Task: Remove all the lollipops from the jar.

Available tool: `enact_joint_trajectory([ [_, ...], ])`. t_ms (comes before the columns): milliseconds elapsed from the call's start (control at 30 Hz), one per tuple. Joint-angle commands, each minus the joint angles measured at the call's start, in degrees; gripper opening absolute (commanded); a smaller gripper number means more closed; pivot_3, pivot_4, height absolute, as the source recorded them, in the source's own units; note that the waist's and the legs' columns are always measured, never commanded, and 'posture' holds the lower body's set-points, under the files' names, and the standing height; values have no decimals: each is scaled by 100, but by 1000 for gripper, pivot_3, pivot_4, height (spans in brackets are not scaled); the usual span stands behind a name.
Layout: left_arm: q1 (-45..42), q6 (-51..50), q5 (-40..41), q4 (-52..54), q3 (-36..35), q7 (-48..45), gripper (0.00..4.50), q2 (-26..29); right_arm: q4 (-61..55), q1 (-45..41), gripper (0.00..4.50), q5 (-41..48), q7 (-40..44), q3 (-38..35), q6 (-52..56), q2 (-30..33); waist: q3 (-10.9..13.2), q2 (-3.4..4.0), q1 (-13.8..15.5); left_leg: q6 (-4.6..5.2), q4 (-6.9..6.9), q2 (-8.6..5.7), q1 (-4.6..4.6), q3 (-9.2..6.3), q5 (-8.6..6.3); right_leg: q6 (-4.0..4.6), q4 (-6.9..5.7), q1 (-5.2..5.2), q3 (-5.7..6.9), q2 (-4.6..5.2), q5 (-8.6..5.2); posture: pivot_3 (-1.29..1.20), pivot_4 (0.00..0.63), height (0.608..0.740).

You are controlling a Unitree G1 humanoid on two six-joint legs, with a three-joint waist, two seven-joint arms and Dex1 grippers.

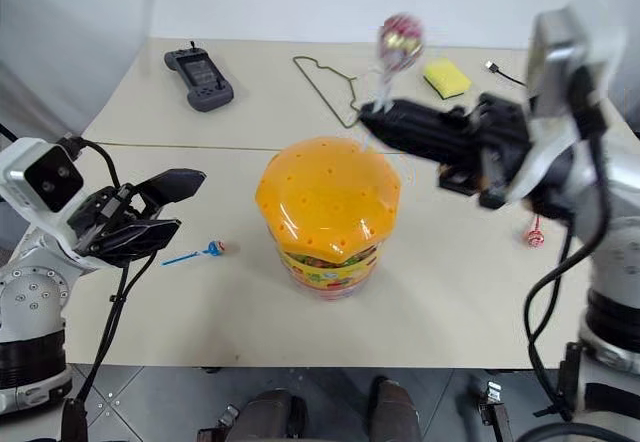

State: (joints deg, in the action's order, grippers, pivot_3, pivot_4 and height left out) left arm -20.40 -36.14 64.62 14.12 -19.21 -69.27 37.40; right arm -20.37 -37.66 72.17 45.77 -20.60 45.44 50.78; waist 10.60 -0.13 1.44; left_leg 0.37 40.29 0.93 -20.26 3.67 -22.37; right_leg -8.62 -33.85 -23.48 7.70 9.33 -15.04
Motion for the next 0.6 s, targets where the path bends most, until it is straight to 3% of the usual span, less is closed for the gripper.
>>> enact_joint_trajectory([
  [33, 149, 490, -659, 142, 163, -433, 3392, 237, 602, 844, 41, -490, 476, -887, 328, 920, -1, -2, 16, 1, -6, 0, 2, 0, -1, 0, 2, 1, 2, -1, 0, 0, 150, 740],
  [133, 198, 1126, -1389, 7, 468, -830, 3392, 325, 984, 2112, 41, -1184, 908, -1398, 344, 1431, -5, -9, 52, 10, -11, -3, -1, 2, -5, -2, 11, 3, 2, 0, 1, 0, 150, 740],
  [267, 209, 1707, -2030, -220, 928, -1300, 3392, 356, 1207, 3806, 41, -2966, 814, -987, -74, 1862, -7, -1, -3, 12, -9, 0, 5, 32, -6, -3, 14, 1, -3, 2, 1, 0, 150, 740],
  [467, 97, 2015, -2440, -495, 1120, -1346, 3392, 379, 1634, 4133, 41, -4316, 56, -213, -730, 1421, -9, 2, -85, 9, -5, 4, 15, 44, -5, -2, 5, -1, -13, 2, 1, 0, 150, 740],
  [567, 19, 2044, -2521, -568, 1120, -1272, 3392, 373, 1714, 4292, 41, -4586, 42, -88, -939, 1178, -8, 3, -73, 9, -5, 4, 10, 40, -5, -2, 7, -2, -10, 2, 1, 0, 150, 740],
  [600, -14, 2019, -2517, -582, 1089, -1208, 3392, 373, 1734, 4429, 244, -4614, 165, -54, -1056, 1071, -9, 3, -45, 9, -5, 3, 8, 39, -5, -2, 8, -3, -9, 2, 1, 0, 150, 740],
])
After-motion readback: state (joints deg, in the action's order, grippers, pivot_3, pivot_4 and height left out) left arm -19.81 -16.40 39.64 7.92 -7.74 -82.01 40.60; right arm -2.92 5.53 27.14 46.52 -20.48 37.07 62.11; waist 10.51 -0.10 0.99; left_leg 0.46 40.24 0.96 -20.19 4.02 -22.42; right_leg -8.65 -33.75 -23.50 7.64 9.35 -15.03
